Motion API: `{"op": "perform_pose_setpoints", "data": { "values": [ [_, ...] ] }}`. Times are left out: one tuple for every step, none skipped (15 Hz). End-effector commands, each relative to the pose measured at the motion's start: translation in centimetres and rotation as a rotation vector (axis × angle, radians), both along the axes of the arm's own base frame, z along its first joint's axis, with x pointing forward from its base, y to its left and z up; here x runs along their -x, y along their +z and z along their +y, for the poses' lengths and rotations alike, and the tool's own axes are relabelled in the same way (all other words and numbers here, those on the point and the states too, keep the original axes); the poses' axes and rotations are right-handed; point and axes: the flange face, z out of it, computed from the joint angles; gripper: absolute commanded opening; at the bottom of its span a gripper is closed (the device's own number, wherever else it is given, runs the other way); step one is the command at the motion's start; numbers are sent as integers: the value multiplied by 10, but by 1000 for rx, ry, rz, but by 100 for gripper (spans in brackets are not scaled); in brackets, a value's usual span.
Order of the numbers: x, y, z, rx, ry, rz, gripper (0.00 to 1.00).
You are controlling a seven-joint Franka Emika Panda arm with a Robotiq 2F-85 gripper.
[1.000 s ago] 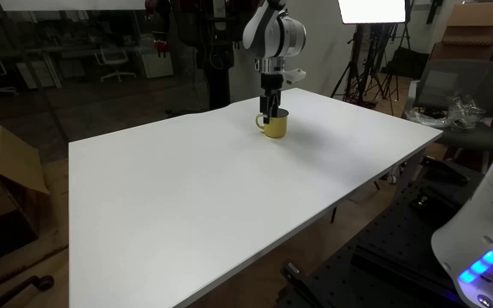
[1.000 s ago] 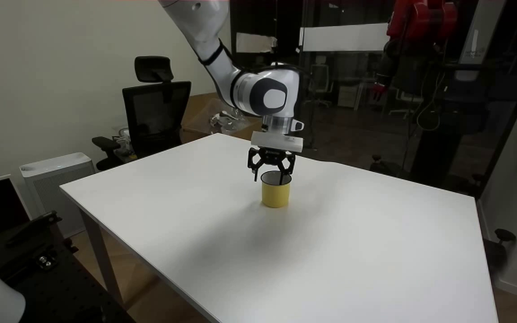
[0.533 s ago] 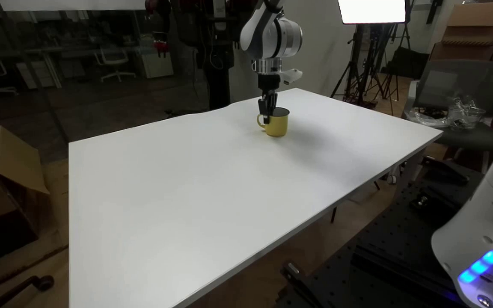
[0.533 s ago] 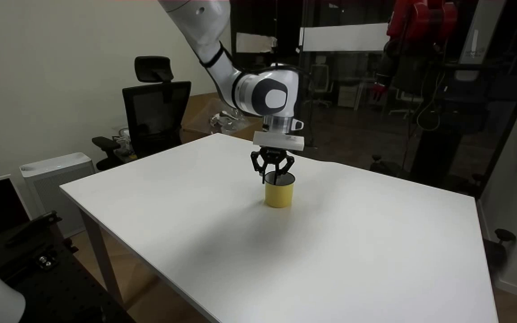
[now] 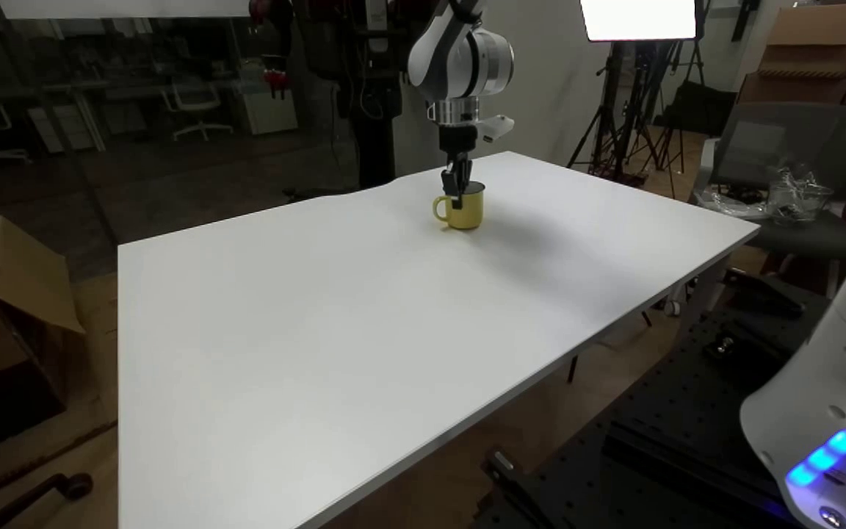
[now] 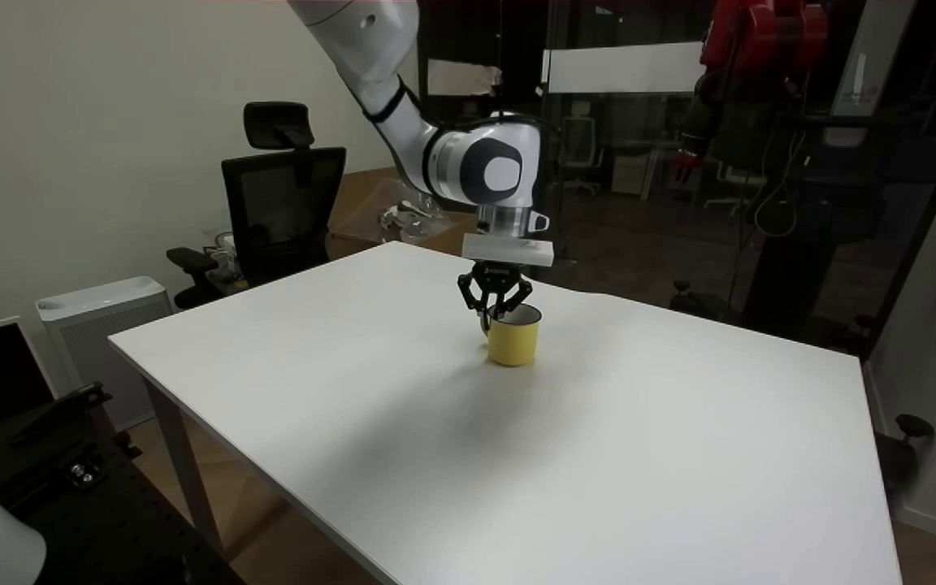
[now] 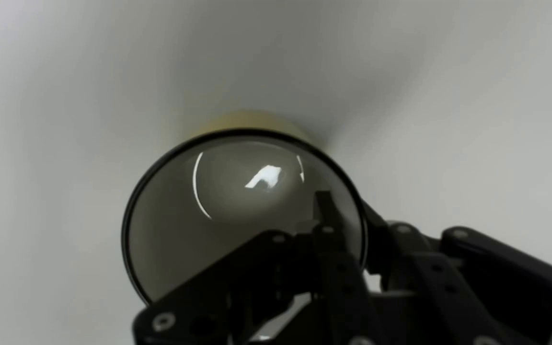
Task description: Slide the cup forward
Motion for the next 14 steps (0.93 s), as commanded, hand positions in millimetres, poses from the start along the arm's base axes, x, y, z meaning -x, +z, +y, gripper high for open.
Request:
{"op": "perform_pose_setpoints", "data": {
  "values": [
    [-23, 5, 23, 12, 46, 13, 3],
    [-27, 5, 32, 13, 67, 19, 3],
    [-32, 4, 44, 17, 92, 25, 3],
    [-37, 3, 57, 23, 122, 33, 3],
    [-41, 2, 69, 29, 149, 39, 3],
    [-46, 1, 81, 36, 178, 44, 3],
    [-50, 0, 93, 48, 209, 49, 3],
    [-54, -1, 103, 54, 239, 56, 3],
    [-58, -3, 112, 62, 272, 64, 3],
    [-61, -4, 121, 64, 306, 70, 3],
    [-65, -4, 129, 68, 332, 75, 3],
    [-67, -4, 137, 69, 363, 75, 3],
    [-70, -3, 144, 71, 391, 73, 3],
    [-73, 0, 150, 71, 414, 66, 3]
  ]
}}
